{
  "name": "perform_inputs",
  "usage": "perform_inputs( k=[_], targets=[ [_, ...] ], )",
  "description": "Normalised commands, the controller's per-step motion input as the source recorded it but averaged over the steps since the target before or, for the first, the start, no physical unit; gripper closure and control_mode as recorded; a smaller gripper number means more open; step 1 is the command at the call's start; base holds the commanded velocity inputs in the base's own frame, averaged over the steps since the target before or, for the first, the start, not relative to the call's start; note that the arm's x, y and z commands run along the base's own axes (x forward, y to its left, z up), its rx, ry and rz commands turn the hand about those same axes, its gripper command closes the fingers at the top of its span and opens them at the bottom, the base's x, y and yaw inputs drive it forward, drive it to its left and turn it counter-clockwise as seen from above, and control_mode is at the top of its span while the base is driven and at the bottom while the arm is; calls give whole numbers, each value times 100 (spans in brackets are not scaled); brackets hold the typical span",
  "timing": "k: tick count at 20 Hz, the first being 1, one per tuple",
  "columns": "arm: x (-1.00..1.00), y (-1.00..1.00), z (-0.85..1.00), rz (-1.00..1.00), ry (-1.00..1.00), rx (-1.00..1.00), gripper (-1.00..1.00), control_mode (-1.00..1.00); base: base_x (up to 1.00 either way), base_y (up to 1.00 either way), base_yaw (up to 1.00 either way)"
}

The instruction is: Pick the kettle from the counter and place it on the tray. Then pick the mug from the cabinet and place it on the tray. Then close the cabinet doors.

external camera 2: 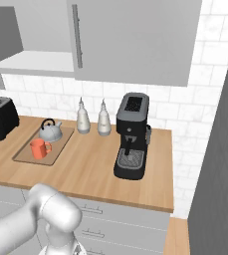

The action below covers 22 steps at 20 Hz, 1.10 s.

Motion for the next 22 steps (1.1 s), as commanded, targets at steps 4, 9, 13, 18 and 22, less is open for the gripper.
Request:
perform_inputs(
  k=[4,9,13,18,22],
  targets=[
    [-7,0,42,-23,0,5,-100,-100,0,0,0],
    [-11,-2,37,-29,-1,9,-100,-100,0,0,0],
    [-15,-31,37,-26,-5,13,-100,-100,0,0,0],
    [-23,-61,34,-17,-9,17,-100,-100,0,0,0],
    [-25,-75,23,-6,-11,15,-100,-100,0,0,0]
  ],
)
